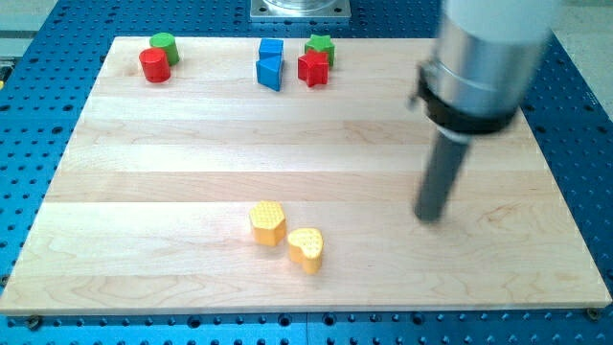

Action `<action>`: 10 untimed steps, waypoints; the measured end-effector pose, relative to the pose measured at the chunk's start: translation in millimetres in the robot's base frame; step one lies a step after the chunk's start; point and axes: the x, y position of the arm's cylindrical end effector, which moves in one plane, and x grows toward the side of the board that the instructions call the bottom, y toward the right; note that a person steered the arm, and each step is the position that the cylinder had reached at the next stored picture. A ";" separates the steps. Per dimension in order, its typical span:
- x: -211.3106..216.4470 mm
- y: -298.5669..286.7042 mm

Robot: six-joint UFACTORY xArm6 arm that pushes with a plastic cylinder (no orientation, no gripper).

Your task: Move yellow hexagon above the heart

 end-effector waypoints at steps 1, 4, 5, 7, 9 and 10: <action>58.9 -69.2; 35.2 -205.4; 24.6 -190.9; -16.3 -237.1; -14.8 -248.1; -14.8 -248.1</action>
